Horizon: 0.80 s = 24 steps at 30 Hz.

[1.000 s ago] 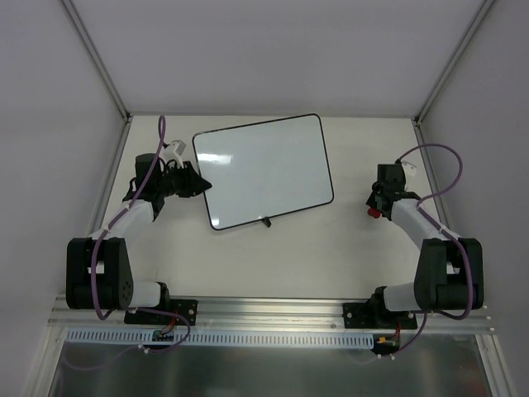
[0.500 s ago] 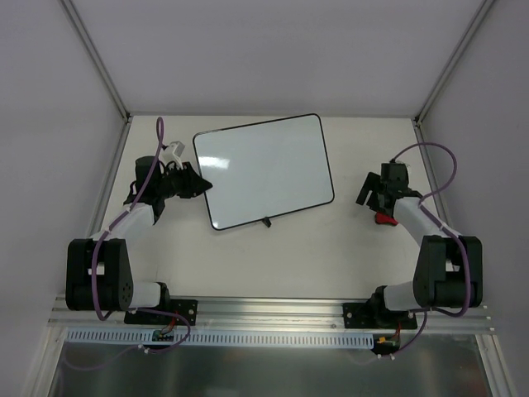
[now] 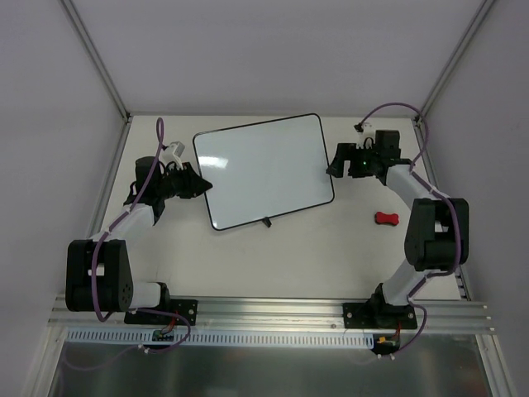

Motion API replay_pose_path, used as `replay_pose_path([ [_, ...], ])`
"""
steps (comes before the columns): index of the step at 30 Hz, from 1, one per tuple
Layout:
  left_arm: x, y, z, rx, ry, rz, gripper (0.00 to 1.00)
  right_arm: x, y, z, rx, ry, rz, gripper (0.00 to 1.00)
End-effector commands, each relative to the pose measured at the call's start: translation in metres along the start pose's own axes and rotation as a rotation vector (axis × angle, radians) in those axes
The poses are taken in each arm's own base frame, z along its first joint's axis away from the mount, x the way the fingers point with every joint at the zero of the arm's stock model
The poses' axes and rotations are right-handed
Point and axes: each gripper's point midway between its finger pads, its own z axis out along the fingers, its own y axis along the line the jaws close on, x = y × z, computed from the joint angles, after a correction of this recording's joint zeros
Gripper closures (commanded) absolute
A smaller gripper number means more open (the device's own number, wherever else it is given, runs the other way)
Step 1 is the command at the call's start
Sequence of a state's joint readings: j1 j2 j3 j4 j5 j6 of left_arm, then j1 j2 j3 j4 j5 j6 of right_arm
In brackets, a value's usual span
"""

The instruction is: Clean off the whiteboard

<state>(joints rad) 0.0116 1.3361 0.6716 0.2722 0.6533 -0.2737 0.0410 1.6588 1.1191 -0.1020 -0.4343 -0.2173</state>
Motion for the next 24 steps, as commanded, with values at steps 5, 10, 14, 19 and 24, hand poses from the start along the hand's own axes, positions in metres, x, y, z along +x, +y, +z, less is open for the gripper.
replay_pose_path([
  [5,-0.010,0.000,-0.002,-0.015,-0.047,0.092,1.00,-0.022,0.040,0.032,-0.287,0.005,-0.135,0.02],
  [10,-0.008,0.002,-0.002,-0.019,-0.040,0.095,1.00,-0.019,0.045,0.045,-0.336,0.041,-0.125,0.03],
  [14,-0.008,0.003,-0.002,-0.023,-0.036,0.094,1.00,-0.019,0.046,0.050,-0.350,0.072,-0.122,0.04],
  [19,-0.007,0.003,-0.001,-0.022,-0.029,0.093,1.00,-0.015,0.052,0.056,-0.399,0.120,-0.096,0.07],
  [24,-0.008,0.003,-0.001,-0.020,-0.030,0.091,1.00,-0.016,0.065,0.056,-0.456,0.127,-0.079,0.14],
])
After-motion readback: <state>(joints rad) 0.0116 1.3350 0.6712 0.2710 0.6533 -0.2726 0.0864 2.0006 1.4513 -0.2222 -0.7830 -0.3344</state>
